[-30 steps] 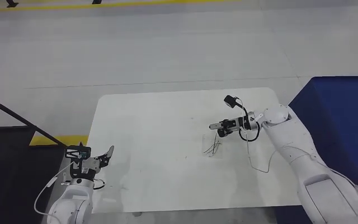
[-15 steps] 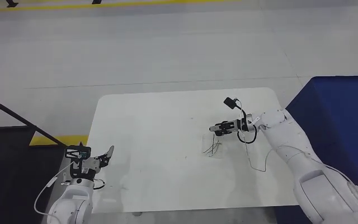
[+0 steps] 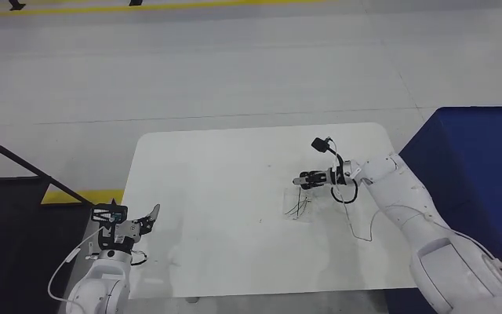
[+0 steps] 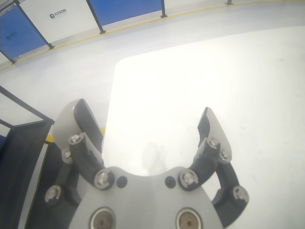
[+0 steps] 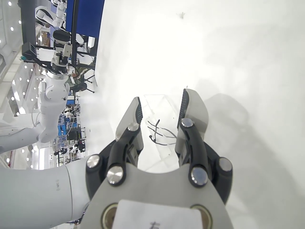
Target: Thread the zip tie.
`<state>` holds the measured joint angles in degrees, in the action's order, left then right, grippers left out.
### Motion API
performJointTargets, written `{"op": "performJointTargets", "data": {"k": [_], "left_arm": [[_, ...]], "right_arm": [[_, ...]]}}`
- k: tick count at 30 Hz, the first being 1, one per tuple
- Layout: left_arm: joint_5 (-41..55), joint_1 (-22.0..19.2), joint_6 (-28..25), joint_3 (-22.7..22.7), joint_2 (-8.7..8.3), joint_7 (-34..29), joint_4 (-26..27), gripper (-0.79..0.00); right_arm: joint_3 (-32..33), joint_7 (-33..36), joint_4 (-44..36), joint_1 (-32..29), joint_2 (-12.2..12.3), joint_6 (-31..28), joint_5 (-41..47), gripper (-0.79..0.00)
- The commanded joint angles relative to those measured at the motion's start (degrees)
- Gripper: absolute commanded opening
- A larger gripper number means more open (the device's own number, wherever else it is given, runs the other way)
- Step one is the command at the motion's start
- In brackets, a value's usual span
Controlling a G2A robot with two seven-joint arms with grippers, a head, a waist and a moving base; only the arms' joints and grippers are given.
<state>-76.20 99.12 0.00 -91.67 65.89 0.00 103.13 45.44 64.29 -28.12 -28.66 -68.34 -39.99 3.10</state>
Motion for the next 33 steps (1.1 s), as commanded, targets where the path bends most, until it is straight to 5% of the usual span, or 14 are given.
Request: {"op": "performJointTargets", "data": {"k": [1,33], "left_arm": [[0.0,0.0,0.0,0.0,0.0,0.0,0.0,0.0],[0.0,0.0,0.0,0.0,0.0,0.0,0.0,0.0]], "right_arm": [[-0.02,-0.31,-0.32,-0.13,0.1,-0.31,-0.36,-0.477],[1.21,0.69,-7.36,-3.5,2.87,0.69,-1.62,-0.646]]}}
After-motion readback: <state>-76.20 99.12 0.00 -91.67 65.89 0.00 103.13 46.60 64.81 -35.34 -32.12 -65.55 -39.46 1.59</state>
